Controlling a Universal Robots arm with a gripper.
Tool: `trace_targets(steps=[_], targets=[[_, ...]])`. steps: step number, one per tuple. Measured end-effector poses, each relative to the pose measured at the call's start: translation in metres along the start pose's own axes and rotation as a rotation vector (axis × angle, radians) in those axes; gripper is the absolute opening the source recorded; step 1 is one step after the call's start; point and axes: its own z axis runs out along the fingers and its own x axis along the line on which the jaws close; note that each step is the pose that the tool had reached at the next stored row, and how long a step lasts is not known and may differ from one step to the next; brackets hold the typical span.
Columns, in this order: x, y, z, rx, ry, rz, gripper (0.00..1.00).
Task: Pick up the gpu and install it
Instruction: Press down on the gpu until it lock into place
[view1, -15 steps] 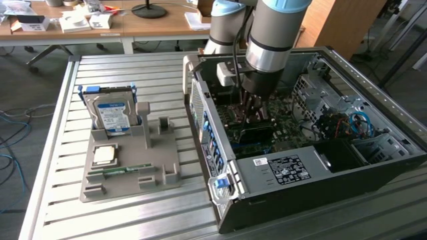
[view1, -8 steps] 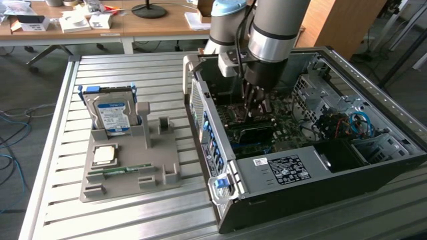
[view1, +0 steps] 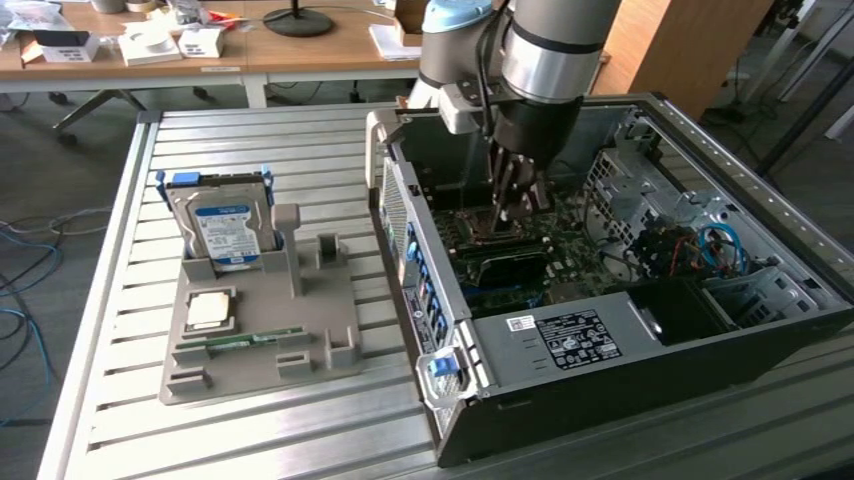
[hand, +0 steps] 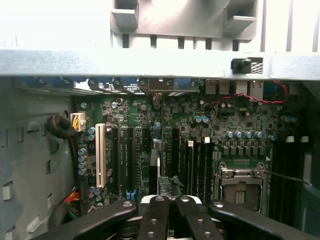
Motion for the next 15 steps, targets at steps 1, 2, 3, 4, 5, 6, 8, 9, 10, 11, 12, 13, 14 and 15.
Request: trace_targets(steps=[1, 2, 3, 4, 5, 6, 8, 9, 10, 11, 12, 13, 14, 15], targets=[[0.000, 0.0000, -0.0020, 0.0000, 0.0000, 0.000, 0.11], [0.000, -0.0001, -0.0038, 0.0000, 0.0001, 0.000, 0.11], [0.000, -0.0001, -0.0056, -0.0001, 0.0001, 0.000, 0.11], [0.000, -0.0002, -0.0071, 0.0000, 0.0000, 0.000, 0.11], [0.000, -0.0002, -0.0085, 0.0000, 0.0000, 0.000, 0.11], [0.000, -0.0002, -0.0098, 0.0000, 0.0000, 0.000, 0.11], [0.000, -0.0003, -0.0130, -0.0001, 0.0001, 0.000, 0.11], [0.000, -0.0003, -0.0147, 0.0000, 0.0000, 0.000, 0.11], [0.000, -0.0004, -0.0167, 0.0000, 0.0001, 0.000, 0.11], [0.000, -0.0004, -0.0188, 0.0000, 0.0001, 0.000, 0.11], [0.000, -0.0005, -0.0207, 0.0000, -0.0001, 0.000, 0.11], [0.000, -0.0005, -0.0225, 0.0000, 0.0000, 0.000, 0.11], [0.000, -0.0005, -0.0243, 0.0000, 0.0000, 0.000, 0.11], [0.000, -0.0006, -0.0261, 0.0000, 0.0000, 0.000, 0.11]])
